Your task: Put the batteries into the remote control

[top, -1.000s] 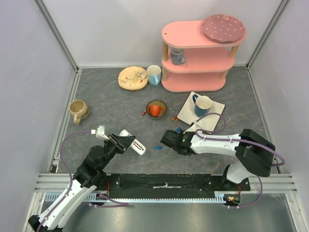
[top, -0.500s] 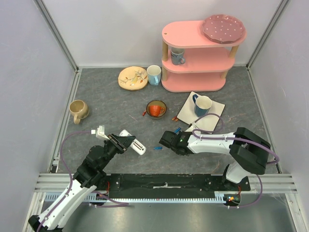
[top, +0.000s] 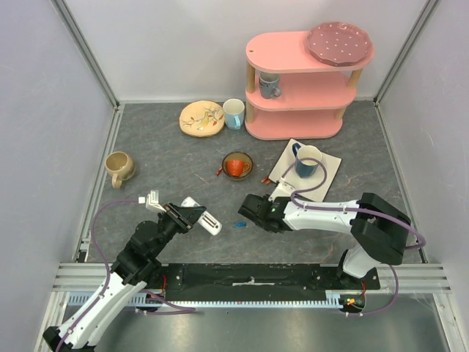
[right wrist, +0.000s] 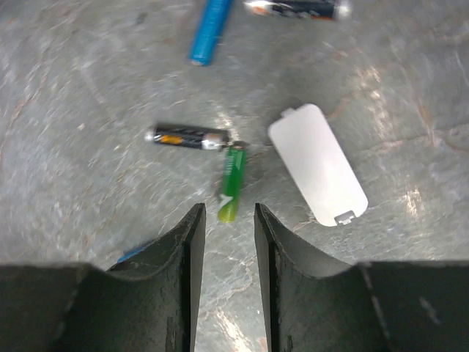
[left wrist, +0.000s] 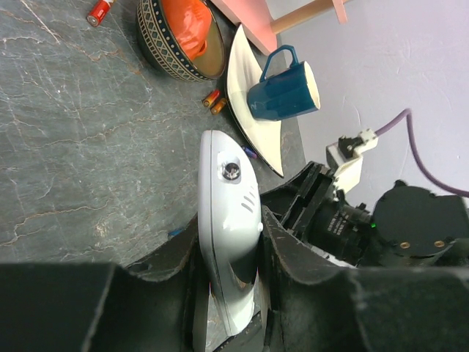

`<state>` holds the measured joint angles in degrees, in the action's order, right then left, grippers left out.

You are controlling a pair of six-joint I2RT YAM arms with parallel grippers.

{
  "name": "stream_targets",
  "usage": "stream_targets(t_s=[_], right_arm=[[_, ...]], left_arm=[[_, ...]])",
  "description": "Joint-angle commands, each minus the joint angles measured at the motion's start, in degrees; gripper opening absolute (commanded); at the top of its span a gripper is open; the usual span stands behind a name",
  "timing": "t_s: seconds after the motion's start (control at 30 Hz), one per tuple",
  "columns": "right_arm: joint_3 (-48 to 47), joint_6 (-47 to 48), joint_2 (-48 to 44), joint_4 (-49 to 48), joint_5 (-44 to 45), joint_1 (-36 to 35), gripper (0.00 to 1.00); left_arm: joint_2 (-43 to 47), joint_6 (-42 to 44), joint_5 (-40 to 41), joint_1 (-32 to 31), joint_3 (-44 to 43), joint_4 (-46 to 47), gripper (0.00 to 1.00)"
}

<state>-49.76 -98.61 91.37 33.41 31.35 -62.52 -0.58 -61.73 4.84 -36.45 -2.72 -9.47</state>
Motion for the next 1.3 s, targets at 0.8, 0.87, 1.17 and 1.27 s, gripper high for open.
stream_targets(t_s=[0.8, 0.87, 1.17, 1.27], right_arm=[[0.71, 87.44, -8.41, -13.37, -22.38, 6.27, 0.73], [0.80, 87.88, -7.88, -14.07, -23.70, 6.45, 0.72], [0.98, 89.47, -4.71, -14.78, -25.64, 7.06, 0.70], [1.42, 89.82, -4.71, -15.13, -25.55, 7.59, 0.70]], left_arm=[[-0.65, 2.85, -2.47, 0.24, 0.70, -4.06, 0.02], [-0.74, 2.85, -2.47, 0.24, 0.70, -3.97, 0.02], [-0.48, 2.23, -2.64, 0.24, 1.49, -3.80, 0.02], [-0.48, 2.23, -2.47, 0.24, 1.67, -3.80, 0.02]])
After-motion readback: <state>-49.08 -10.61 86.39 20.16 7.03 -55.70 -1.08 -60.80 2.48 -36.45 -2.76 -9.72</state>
